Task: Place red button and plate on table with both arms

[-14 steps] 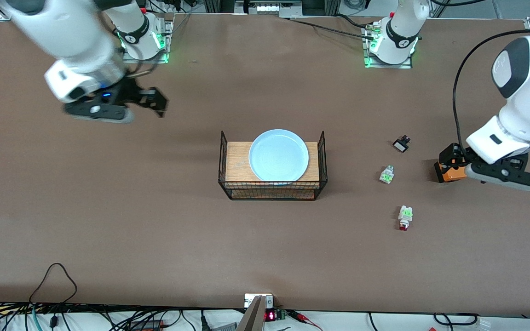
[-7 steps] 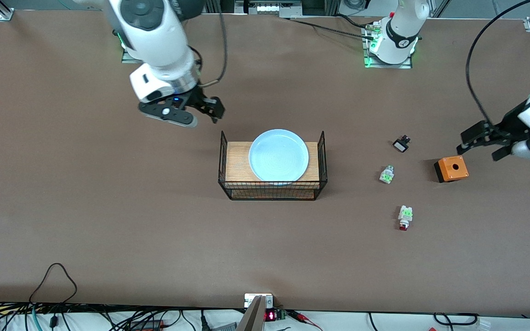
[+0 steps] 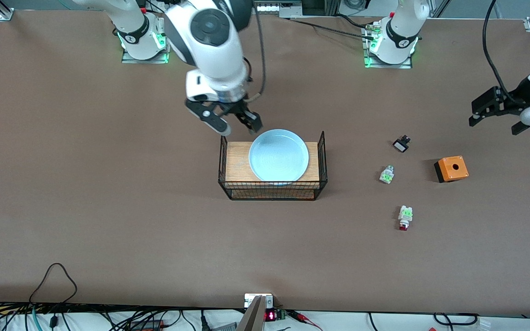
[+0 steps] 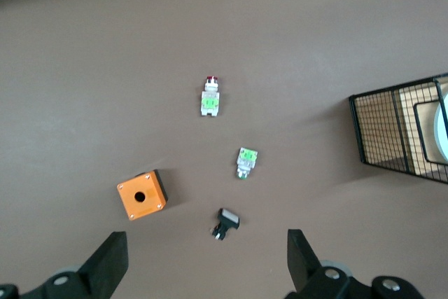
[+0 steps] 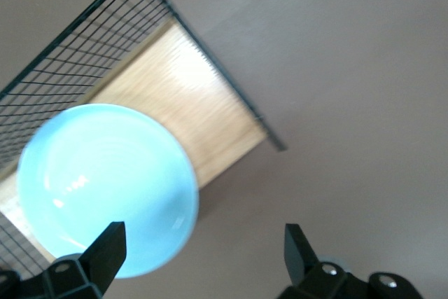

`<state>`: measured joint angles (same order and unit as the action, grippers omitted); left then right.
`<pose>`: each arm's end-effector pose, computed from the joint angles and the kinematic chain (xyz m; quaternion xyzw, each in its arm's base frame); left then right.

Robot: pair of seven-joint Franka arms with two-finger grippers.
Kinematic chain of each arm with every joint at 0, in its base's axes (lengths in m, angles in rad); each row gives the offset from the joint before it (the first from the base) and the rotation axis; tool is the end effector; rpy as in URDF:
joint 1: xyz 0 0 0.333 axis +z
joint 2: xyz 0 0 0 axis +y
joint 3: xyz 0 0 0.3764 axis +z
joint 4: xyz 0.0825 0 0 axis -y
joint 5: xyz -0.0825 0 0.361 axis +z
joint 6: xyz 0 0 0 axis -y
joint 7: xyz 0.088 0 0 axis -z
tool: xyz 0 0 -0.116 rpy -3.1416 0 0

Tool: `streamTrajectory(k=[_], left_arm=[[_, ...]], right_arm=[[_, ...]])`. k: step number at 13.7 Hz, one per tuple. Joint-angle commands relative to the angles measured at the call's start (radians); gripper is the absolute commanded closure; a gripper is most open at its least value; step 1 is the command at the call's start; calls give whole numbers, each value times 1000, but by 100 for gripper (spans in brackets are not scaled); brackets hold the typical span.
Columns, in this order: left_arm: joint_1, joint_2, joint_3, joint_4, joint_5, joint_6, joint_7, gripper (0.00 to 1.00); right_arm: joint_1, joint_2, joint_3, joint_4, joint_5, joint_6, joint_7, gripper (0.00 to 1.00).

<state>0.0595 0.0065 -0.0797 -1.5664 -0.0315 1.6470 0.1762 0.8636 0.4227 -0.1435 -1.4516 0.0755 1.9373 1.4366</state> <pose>0.5423 -0.0142 0.6815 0.9944 -0.0973 0.0382 0.0131 0.5048 0.4755 0.5053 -0.9342 0.3552 -0.0102 0.0328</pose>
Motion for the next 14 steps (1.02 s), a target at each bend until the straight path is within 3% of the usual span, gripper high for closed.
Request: streamTrajectory(k=[1,8,10,14], left_arm=[[-90,-29,35,61,88,-110,-81,0],[-63,1,41,65,70,-104,-92,0],[-61,30,43,65,-8,-96,-92,0],[-38,92,38,63,-34,-10,-89,0]], right_arm=[[20,100,-13,74,15,76,96,0],[20,177,-13,71,21,100,113,0],[22,182,-13,63,23,129,123,0],[29,203,-11,63,23,146,120,12]])
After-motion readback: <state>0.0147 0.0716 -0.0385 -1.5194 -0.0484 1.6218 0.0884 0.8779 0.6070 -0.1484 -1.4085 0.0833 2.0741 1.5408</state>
